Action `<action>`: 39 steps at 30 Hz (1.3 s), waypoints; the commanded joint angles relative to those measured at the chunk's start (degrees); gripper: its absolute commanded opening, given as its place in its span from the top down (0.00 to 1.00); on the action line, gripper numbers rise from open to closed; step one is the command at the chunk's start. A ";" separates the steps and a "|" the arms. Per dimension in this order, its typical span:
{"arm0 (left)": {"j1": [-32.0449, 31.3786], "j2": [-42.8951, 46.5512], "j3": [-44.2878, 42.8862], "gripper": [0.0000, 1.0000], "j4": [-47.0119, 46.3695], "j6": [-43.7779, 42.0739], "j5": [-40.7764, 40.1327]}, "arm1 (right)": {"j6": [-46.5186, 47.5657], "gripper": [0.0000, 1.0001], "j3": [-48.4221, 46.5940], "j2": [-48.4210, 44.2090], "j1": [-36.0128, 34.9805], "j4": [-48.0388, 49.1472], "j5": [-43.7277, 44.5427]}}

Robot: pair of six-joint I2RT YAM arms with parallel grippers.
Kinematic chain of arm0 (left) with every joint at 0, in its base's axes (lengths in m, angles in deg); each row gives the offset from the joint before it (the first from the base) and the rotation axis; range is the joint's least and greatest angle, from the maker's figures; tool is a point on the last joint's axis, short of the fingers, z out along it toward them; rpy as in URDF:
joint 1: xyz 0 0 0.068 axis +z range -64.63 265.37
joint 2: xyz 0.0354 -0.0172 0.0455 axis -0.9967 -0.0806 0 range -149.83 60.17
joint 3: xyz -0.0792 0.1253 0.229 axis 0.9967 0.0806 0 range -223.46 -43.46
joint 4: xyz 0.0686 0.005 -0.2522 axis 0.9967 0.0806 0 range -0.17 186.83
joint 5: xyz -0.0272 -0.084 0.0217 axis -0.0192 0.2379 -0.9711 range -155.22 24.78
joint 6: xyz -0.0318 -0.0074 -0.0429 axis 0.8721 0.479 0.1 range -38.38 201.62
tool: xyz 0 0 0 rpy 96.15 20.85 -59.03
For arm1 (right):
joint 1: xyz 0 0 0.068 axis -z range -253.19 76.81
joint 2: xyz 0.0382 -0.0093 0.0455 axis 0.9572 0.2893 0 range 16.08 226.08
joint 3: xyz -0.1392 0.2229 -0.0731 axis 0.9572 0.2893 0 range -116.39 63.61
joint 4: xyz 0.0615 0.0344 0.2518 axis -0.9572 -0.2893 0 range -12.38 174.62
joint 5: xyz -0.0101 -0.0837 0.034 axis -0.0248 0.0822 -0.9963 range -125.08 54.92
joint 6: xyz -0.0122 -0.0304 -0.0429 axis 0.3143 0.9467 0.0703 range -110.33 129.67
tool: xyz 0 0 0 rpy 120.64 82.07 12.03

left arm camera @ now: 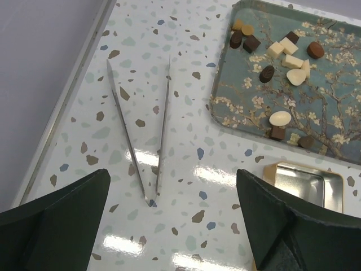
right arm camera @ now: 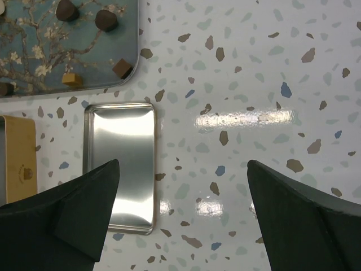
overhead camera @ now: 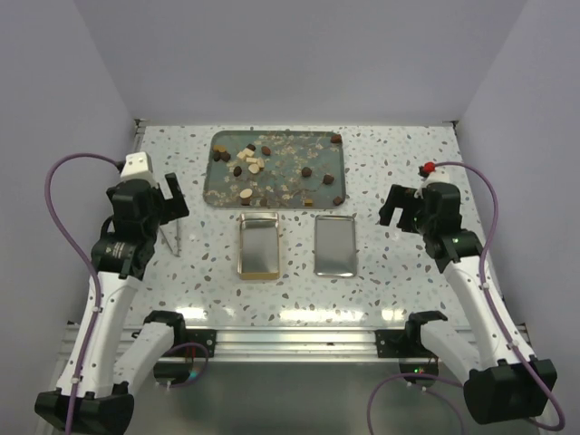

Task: Pack the chocolate

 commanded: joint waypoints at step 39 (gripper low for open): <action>11.27 -37.14 12.84 0.00 -26.75 5.24 -1.62 | -1.06 0.02 -5.92 12.88 -0.22 6.87 -12.51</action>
